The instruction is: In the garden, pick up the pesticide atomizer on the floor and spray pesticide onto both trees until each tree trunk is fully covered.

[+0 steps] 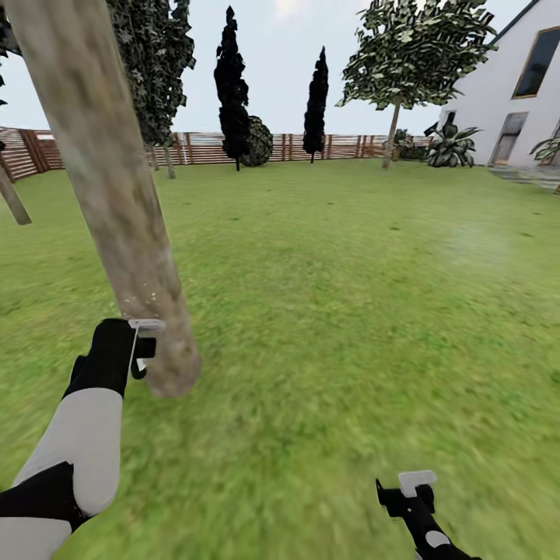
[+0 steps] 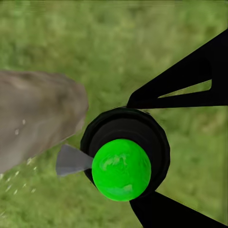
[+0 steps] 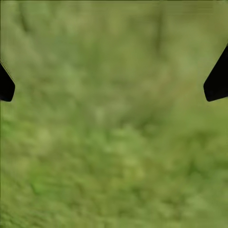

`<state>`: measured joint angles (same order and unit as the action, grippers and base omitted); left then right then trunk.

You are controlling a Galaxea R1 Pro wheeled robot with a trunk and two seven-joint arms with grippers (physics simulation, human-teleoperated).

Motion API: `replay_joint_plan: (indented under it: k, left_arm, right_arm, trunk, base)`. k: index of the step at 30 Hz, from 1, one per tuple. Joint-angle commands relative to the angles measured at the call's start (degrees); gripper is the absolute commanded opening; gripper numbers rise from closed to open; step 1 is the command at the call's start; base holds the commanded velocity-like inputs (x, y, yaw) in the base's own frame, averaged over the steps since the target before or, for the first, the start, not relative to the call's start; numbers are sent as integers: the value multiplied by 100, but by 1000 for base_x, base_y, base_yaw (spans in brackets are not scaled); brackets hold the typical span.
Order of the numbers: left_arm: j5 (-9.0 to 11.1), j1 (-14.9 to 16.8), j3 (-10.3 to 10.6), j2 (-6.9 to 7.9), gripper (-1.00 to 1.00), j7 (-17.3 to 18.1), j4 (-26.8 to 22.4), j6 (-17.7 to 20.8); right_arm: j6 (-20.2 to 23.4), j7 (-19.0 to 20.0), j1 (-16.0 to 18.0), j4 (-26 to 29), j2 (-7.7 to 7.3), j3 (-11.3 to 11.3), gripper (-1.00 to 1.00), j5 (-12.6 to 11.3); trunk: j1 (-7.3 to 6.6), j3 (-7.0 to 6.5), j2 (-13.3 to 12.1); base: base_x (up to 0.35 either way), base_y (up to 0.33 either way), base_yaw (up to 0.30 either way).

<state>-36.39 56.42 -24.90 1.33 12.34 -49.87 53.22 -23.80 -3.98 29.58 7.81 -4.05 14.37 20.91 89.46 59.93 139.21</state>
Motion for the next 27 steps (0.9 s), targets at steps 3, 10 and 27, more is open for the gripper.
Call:
replay_joint_plan:
  k: [3, 10, 27]
  left_arm:
    - [-69, -19, -22, 21, -100, 30, 2, -16]
    - [-74, -231, -50, 27, -100, 24, 13, -43]
    - [-62, -422, -24, 0, -100, 14, 5, -20]
  right_arm:
    - [-20, -24, 4, -8, 1, 31, 100, 56]
    - [-20, -29, 4, -8, 1, 31, 100, 62]
    - [-20, -24, 4, -8, 1, 31, 100, 54]
  trunk:
    - [1, 5, 2]
    - [1, 5, 2]
    - [1, 5, 2]
  base:
    - [245, -174, 190]
    - [171, -214, 12]
    - [114, -239, 191]
